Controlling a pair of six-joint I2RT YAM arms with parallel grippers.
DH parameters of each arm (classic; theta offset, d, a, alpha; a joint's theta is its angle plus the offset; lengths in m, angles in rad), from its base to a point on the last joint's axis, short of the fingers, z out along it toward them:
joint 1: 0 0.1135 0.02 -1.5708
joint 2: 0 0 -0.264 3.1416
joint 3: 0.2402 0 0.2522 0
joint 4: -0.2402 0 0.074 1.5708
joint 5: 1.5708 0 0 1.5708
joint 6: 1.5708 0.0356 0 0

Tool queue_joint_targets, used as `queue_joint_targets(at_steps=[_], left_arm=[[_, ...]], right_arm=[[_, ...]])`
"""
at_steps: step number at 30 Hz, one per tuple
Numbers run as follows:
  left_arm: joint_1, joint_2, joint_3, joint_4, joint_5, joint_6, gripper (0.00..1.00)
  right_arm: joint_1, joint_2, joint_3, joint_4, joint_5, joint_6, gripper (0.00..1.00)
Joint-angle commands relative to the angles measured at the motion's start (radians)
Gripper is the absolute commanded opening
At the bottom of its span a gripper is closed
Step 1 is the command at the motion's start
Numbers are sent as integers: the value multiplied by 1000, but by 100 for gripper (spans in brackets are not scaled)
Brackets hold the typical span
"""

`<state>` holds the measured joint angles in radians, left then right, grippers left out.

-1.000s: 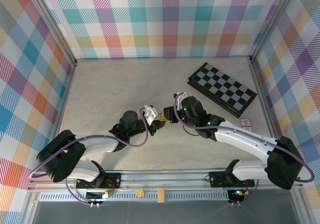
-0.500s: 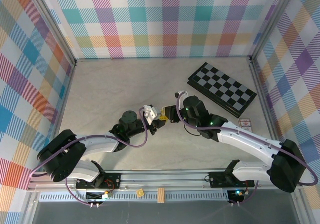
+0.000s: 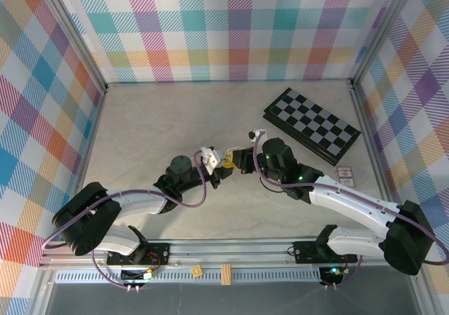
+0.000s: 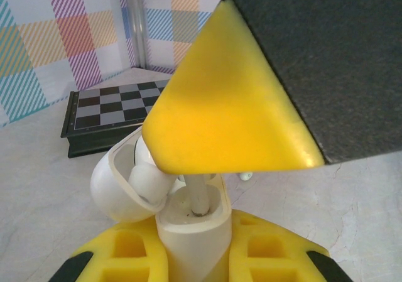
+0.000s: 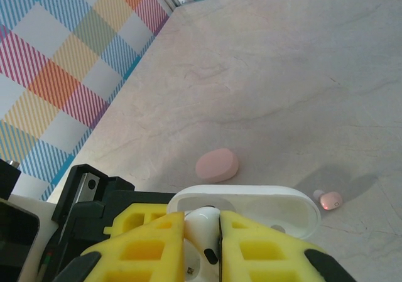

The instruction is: Insert the wireless bluetooth earbuds into the charging case

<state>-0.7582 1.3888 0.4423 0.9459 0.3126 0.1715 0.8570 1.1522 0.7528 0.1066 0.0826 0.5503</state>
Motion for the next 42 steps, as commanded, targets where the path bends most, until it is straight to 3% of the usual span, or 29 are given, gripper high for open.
queue_joint_targets(at_steps=[1,11,23,42], left_arm=[[-10,-10,12,51,14,-16,0],[-9,-22,10,54,8,-25,0],[-10,-21,18,53,19,-36,0],[-9,-46,15,48,6,-33,0]], right_arm=[[5,-27,-15,74,-30,6,19],[5,-52,-30,69,16,-6,18],[5,-21,-23,127,-63,-24,18],[5,9,-34,111,-79,7,18]])
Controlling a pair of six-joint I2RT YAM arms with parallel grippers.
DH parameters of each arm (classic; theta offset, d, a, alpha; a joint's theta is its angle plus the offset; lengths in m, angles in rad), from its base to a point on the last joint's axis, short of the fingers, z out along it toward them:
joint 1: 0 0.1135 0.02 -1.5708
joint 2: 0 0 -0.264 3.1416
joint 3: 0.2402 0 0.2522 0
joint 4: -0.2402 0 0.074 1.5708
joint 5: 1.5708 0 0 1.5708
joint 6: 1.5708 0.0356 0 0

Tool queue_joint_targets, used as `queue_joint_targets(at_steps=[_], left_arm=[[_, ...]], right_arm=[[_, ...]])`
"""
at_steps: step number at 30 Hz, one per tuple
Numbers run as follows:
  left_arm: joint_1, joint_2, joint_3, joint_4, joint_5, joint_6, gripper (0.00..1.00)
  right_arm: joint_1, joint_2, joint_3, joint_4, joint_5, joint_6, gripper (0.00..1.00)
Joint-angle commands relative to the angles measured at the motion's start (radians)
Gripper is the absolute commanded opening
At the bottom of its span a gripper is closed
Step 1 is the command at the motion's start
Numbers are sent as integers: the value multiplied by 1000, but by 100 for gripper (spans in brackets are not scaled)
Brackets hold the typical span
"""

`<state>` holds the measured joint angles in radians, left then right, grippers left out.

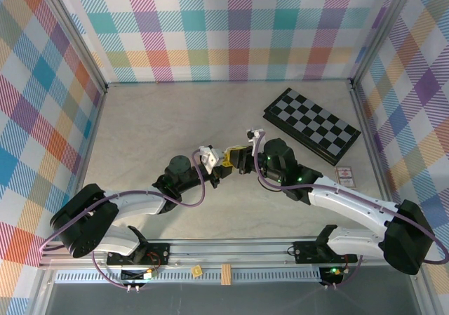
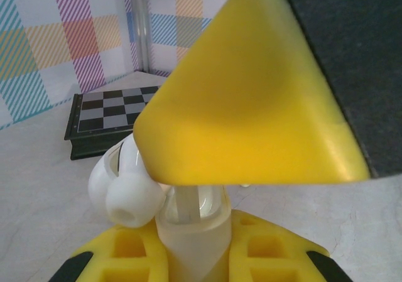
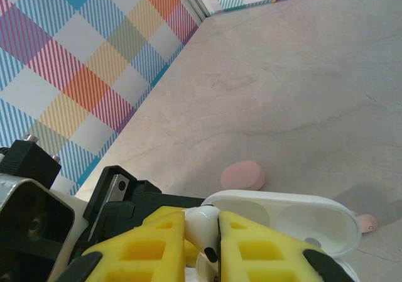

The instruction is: Insert the wireless bluetooth earbuds into the charging case

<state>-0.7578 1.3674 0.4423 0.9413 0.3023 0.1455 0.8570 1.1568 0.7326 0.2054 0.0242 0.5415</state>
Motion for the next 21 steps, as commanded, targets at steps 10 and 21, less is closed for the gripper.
queue_joint_targets(at_steps=[10,21], left_arm=[[-10,-15,10,78,15,-6,0],[-11,-30,3,80,24,-4,0]], right_arm=[[6,15,-27,19,-40,84,18],[6,28,-2,-57,27,90,36]])
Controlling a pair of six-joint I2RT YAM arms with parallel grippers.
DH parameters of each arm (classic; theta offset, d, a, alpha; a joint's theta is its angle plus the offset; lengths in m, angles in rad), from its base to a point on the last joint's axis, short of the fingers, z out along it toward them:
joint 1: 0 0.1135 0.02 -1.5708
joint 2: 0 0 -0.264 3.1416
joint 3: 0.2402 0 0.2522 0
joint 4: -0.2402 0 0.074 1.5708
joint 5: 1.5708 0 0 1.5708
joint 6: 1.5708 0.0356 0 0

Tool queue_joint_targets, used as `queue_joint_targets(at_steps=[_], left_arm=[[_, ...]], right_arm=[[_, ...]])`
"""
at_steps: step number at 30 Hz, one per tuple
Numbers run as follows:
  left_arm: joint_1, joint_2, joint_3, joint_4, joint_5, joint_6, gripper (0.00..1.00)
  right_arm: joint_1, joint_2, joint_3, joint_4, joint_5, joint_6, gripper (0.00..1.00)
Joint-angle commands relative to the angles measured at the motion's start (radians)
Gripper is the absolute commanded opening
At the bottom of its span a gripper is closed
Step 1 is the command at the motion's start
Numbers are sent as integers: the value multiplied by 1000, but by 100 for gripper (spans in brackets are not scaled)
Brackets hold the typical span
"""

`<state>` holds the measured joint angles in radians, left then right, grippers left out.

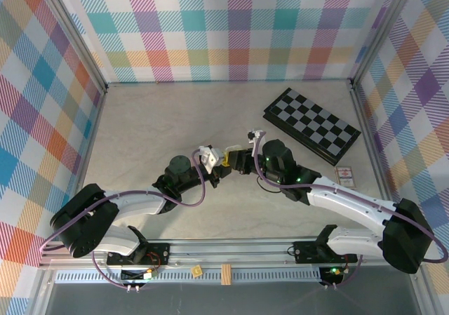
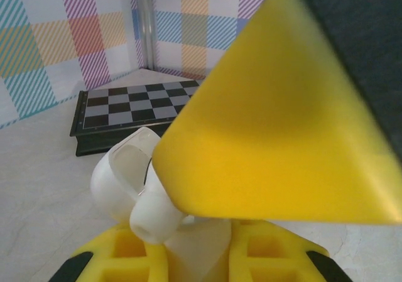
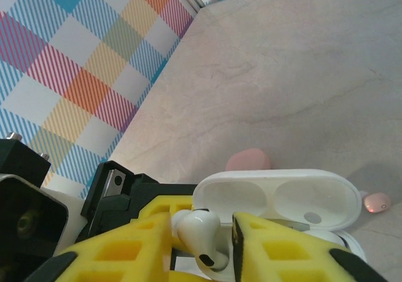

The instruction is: Insert the wireless bluetooth earbuds into the charging case

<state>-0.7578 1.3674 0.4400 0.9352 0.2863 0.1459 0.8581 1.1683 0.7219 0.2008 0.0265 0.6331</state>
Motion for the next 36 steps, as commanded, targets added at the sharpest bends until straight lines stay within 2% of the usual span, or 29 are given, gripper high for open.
queue_joint_targets(at_steps=[1,8,14,24,36], left_arm=[[-11,-31,3,86,39,-5,0],[-10,-32,-3,85,28,0,0],[-11,-35,3,88,29,-1,0],[-10,-62,-3,65,20,5,0],[-10,-47,2,79,25,5,0]], right_arm=[[4,11,11,-52,24,-8,38],[2,-38,48,-122,33,-109,45],[2,-28,58,-133,26,-122,49],[2,-40,83,-213,95,-147,50],[2,-104,71,-179,27,-190,51]])
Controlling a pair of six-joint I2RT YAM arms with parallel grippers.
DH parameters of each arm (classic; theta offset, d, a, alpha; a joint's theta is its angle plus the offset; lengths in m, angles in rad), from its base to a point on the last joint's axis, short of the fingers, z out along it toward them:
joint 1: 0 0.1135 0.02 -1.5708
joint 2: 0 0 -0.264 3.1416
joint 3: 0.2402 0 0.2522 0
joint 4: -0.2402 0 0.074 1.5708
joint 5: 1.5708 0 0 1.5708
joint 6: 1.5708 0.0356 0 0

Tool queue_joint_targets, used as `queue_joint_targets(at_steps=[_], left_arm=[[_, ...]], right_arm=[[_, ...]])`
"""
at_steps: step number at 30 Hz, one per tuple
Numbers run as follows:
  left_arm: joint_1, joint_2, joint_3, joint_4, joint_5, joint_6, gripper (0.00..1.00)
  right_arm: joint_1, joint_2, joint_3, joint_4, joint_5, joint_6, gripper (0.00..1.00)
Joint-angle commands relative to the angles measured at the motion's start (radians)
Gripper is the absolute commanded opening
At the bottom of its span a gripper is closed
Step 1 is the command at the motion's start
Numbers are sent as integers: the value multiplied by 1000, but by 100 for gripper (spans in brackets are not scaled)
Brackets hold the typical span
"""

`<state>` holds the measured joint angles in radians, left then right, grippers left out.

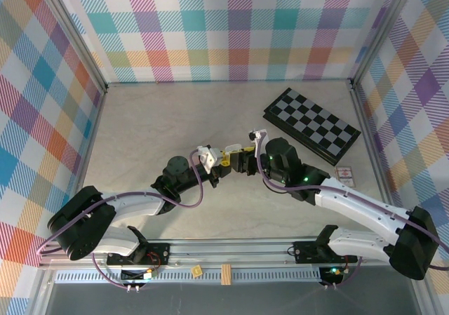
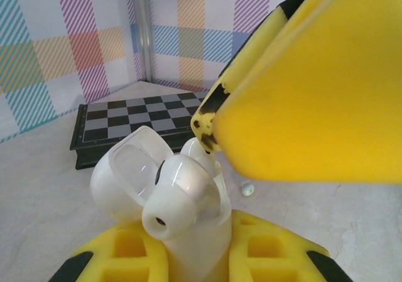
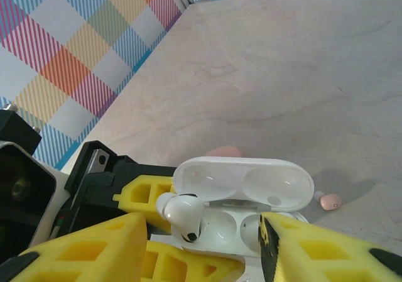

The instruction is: Insert the wireless bluetooth earbuds into the charging case

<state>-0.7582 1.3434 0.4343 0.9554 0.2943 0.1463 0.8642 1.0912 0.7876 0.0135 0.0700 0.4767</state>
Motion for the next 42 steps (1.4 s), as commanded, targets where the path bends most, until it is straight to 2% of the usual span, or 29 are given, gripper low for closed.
queue_joint_targets(at_steps=[1,4,6,8,10,13,16,27,42], left_arm=[[-9,-21,8,59,19,4,0],[-9,-17,5,67,19,4,0],[-10,-21,3,70,18,4,0],[-10,-26,1,69,19,6,0],[-10,-31,2,68,24,7,0],[-9,-37,2,58,28,7,0],[-10,-43,-2,57,25,7,0],[-9,-61,-7,49,25,7,0],[-10,-76,-16,54,11,4,0]], right_arm=[[-4,-29,6,20,-40,-35,51],[-4,-32,13,27,-58,-29,49],[-4,-34,17,4,-7,-29,45],[-4,-29,26,-33,44,-47,46],[-4,-18,41,-71,68,-69,53],[-4,-8,48,-75,60,-80,68],[-4,0,52,-70,53,-83,76],[-11,21,59,-105,109,-41,77],[-27,-36,30,-128,111,-33,76]])
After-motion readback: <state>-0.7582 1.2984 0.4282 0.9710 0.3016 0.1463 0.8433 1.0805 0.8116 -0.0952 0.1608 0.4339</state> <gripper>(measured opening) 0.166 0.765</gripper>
